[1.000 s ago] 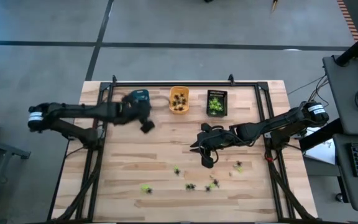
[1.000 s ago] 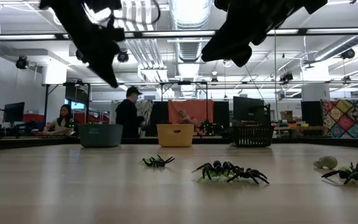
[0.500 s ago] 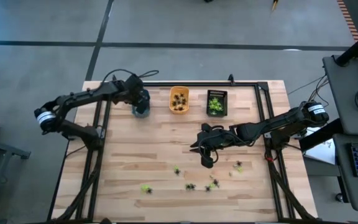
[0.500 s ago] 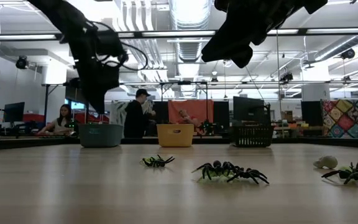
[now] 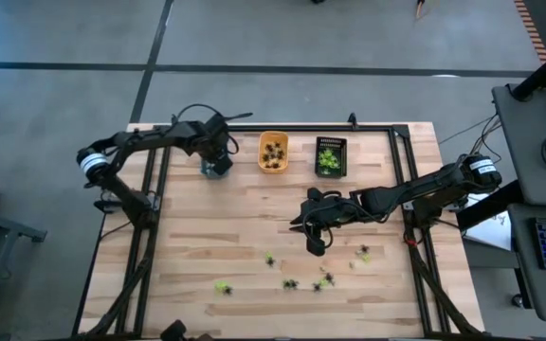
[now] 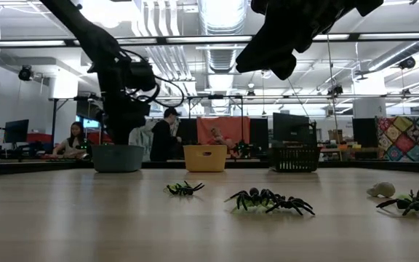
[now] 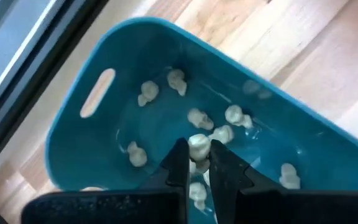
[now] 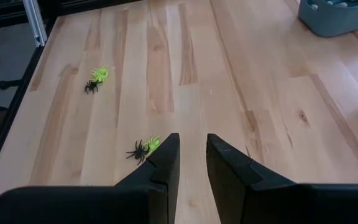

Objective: Sort Halloween decoration
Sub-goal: Put the white skull toy into the blue bin, then put the black spider toy into the orange bin

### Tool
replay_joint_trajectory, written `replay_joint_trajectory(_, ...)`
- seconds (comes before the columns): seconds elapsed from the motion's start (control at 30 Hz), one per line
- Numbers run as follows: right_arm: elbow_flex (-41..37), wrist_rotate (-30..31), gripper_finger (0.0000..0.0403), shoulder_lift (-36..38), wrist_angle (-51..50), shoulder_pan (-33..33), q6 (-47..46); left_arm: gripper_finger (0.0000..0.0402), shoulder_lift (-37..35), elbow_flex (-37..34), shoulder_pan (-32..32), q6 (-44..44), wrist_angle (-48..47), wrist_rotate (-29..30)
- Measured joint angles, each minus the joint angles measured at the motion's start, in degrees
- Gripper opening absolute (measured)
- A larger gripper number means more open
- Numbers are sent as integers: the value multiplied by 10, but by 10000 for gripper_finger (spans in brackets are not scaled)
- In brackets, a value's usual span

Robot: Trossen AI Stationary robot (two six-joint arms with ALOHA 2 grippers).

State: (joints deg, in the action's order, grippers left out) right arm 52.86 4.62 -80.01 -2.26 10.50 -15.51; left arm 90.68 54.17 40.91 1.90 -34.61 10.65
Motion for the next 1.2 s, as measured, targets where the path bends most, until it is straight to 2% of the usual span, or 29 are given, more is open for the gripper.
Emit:
replay_joint_trajectory(0.27,0,0,70,0,0,0,0,38,31,17,0,3,-3,8)
replay_joint_trajectory(0.5,0,0,70,0,-3,0,-2,64,31,17,0,-7,-6,44)
replay_joint_trajectory(0.83,0,0,70,0,-3,0,-4,93,28,16,0,-20,-18,44)
replay_joint_trajectory(1.0,0,0,70,0,-3,0,-4,94,-11,16,-15,-42,-67,44)
replay_joint_trajectory(1.2,0,0,70,0,0,0,-9,94,-115,16,-68,-78,-99,42)
